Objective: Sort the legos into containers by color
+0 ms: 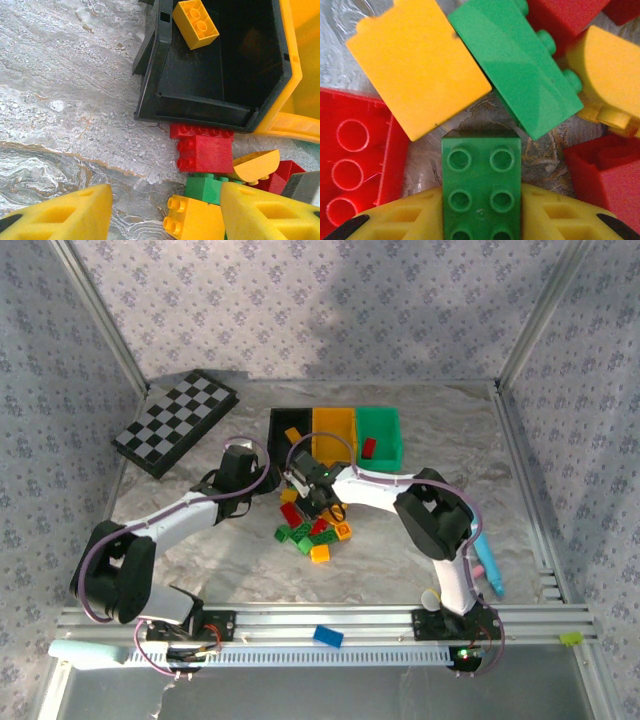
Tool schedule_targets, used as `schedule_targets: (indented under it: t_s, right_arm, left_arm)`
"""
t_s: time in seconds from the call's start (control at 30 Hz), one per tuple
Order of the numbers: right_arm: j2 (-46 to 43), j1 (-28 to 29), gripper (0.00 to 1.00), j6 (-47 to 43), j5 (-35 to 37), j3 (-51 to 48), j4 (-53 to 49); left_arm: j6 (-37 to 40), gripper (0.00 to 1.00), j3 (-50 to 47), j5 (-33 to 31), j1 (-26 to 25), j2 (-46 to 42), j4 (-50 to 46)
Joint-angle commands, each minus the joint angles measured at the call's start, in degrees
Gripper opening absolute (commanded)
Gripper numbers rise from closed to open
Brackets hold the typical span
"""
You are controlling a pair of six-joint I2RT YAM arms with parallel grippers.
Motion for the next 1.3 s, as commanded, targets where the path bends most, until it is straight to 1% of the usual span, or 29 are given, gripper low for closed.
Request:
schedule_targets:
  t_s: [0.0, 0.03, 0.1, 0.23, 0.43, 0.6, 0.7, 0.87, 0.97, 1.07, 1.1, 1.17, 1.27]
  right_arm:
    - [0.5, -0.1, 0.41, -0.1, -1.1, 0.3, -2.4]
    - [0.6, 0.0, 0.4, -0.2, -1.0, 0.4, -2.5]
    - [0.2, 0.0, 0.34, -0.3, -1.1, 0.0, -2.2]
    - [-2.6, 0.0, 0.28, -0.2, -0.8, -1.2, -1.2]
    - [-9.0, -0.7, 0.27, -0.2, -1.1, -2.1, 1.0]
    - [-12.9, -4.3, 0.27, -0.2, -3.2, -1.3, 4.4]
    - [-11.6, -7.8, 0.27, 0.3, -3.6, 2.2, 4.4]
    - [-6.8, -13.7, 0.27, 1.8, -2.6, 8.8, 3.5]
    - [-3.5, -16.2, 0.27, 2.2, -2.6, 12.6, 2.9]
    - [-0.2, -17.2, 0.3, 2.0, -0.8, 16.1, 1.2]
    - [0.9, -17.2, 0.33, 2.0, -0.2, 17.1, 0.4]
    - [2.1, -17.3, 0.44, 1.8, 0.9, 18.6, -1.0]
    - [2.4, -17.3, 0.51, 1.0, 0.3, 19.1, -1.5]
  left_arm:
    - [0.7, 0.59, 1.6, -0.2, -0.5, 0.2, 0.0]
    - [0.8, 0.59, 1.6, -0.1, -0.5, 0.2, 0.0]
    - [0.7, 0.59, 1.6, -0.2, -0.5, 0.1, 0.0]
    - [0.6, 0.59, 1.5, -0.3, -0.5, -0.1, 0.0]
    - [0.6, 0.59, 2.0, -0.4, -0.5, 0.3, -0.6]
    - [0.1, 0.59, 1.8, 0.0, -0.5, 0.1, -1.2]
    - [0.0, 0.59, 1.7, 0.7, -0.6, -0.1, -1.8]
    - [-0.1, 0.59, 1.2, 1.4, -0.9, -1.3, -3.5]
    - [-0.1, 0.59, 0.7, 1.4, -1.2, -2.2, -4.6]
    - [-0.2, 0.59, 0.2, 1.6, -1.7, -2.8, -4.9]
    - [-0.3, 0.59, 0.1, 1.6, -1.8, -2.9, -5.1]
    - [-0.7, 0.59, 0.2, 1.8, -2.2, -2.9, -5.5]
    - [-0.7, 0.59, 0.2, 2.0, -3.0, -2.5, -5.9]
